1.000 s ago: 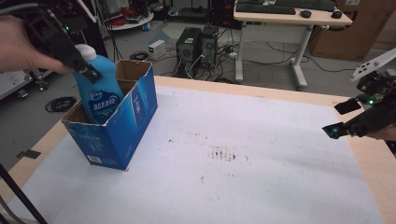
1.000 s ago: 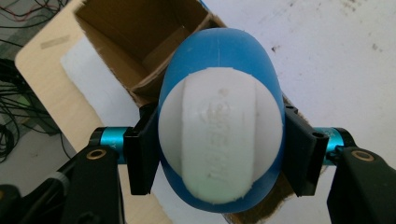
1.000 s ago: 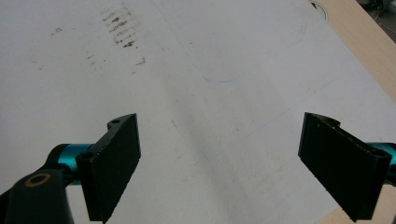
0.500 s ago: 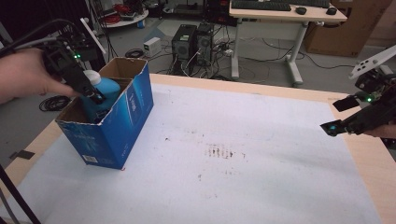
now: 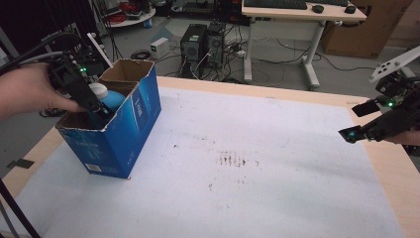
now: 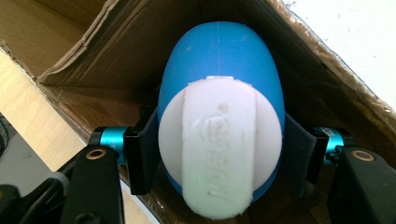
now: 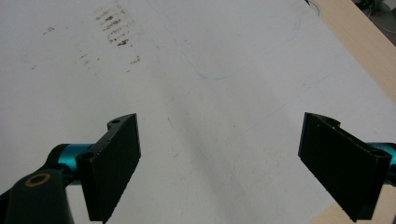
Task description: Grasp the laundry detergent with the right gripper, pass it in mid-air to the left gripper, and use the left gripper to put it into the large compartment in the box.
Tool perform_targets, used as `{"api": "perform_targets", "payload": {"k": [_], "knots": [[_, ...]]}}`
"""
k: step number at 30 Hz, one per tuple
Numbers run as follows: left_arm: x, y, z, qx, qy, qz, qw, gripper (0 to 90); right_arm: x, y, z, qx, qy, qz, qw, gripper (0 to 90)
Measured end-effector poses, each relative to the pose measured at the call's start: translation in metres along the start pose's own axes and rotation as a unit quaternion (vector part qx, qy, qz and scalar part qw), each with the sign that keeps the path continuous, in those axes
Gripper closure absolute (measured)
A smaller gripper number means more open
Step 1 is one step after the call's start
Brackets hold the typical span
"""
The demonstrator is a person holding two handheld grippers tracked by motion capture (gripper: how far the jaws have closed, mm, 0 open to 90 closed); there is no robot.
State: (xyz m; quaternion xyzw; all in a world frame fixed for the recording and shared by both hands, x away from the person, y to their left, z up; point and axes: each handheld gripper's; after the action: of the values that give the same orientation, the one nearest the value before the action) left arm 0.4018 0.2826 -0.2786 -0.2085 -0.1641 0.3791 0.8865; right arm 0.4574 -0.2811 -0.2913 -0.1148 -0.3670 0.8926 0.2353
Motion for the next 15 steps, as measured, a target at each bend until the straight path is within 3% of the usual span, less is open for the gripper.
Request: {"api": "perform_targets", "payload": {"k": [15], "knots": [[0.0013,0.0024,0.0006,0.005,-0.003,-0.012,0.9999,38.0,0.0020,0.0013,0.0022,-0.004,0.001,-0.001,1.0000,12.3]]}}
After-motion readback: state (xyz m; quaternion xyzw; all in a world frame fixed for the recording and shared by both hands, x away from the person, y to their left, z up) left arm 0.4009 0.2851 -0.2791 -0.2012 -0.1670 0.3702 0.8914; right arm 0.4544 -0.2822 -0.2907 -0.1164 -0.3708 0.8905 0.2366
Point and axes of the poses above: each handheld gripper's, and its own axes: z roughly backward along the jaws, y roughly out of its underside, x roughly to its left, and after that the axes turned 12 degrees about -x, right-handed
